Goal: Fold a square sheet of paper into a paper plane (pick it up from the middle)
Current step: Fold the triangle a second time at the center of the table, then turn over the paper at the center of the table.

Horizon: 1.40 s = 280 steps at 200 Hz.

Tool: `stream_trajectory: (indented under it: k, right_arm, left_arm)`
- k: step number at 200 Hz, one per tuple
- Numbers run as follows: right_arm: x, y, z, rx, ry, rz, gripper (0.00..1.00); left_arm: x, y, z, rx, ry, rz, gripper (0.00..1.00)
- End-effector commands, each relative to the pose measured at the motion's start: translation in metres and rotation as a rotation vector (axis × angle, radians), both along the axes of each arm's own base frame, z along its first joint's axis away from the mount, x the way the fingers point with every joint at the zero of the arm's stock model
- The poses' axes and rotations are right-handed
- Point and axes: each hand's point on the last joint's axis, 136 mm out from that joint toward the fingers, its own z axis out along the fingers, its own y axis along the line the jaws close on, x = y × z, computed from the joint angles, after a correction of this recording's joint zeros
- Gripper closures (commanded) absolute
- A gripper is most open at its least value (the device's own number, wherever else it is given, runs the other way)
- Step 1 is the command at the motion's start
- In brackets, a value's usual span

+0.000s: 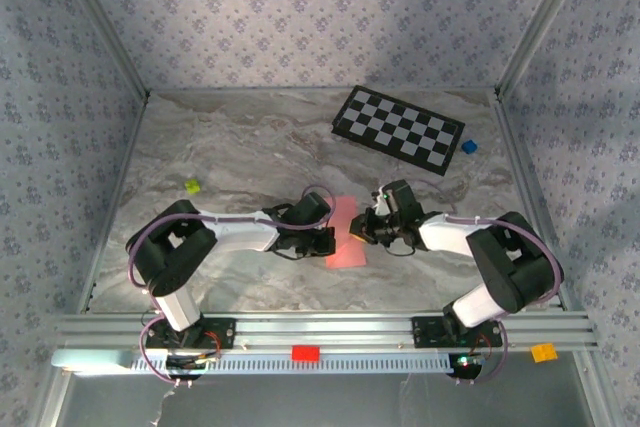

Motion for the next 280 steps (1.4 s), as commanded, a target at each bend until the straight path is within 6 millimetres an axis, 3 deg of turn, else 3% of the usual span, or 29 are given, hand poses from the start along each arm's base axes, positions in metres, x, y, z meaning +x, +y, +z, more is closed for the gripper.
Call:
stream_trajectory:
  k: [1,22,32,57,81,107,143,160,224,280]
  right_arm:
    - [-0.006,0.007,-0.007,-0.027,0.016,0.048,0.89]
    - [-0.001,-0.013,-0.028,-0.080,0.053,-0.027,0.91]
    - [0.009,-0.023,-0.028,-0.059,0.044,-0.077,0.91]
    - [0.037,-0.043,-0.020,-0.032,0.026,-0.165,0.91]
    - [0.048,-0.045,0.005,0.016,-0.036,-0.187,0.90]
    - [0.033,-0.045,0.024,-0.001,-0.067,-0.161,0.88]
    - [-0.002,-0.054,0.017,-0.070,-0.018,-0.143,0.86]
    - [-0.012,-0.057,0.015,-0.089,0.001,-0.153,0.85]
    - [-0.034,-0.047,0.026,-0.084,0.005,-0.132,0.76]
    - [-0.051,-0.036,0.014,-0.112,0.068,-0.076,0.67]
  left_arm:
    - [-0.015,0.026,-0.027,0.120,0.046,0.000,1.00]
    - [-0.014,0.026,-0.026,0.122,0.047,0.005,1.00]
    - [-0.014,0.026,-0.026,0.130,0.050,0.009,1.00]
    - [-0.014,0.028,-0.027,0.135,0.054,0.017,1.00]
    - [-0.014,0.025,-0.022,0.103,0.050,0.035,1.00]
    - [-0.008,0.014,0.002,0.042,0.008,0.035,0.98]
    - [0.011,0.003,0.049,-0.005,-0.099,0.024,0.87]
    - [0.017,0.001,0.061,-0.020,-0.133,0.006,0.85]
    - [0.024,-0.003,0.051,0.021,-0.115,-0.083,0.88]
    - [0.024,0.007,0.013,0.127,-0.066,-0.077,0.92]
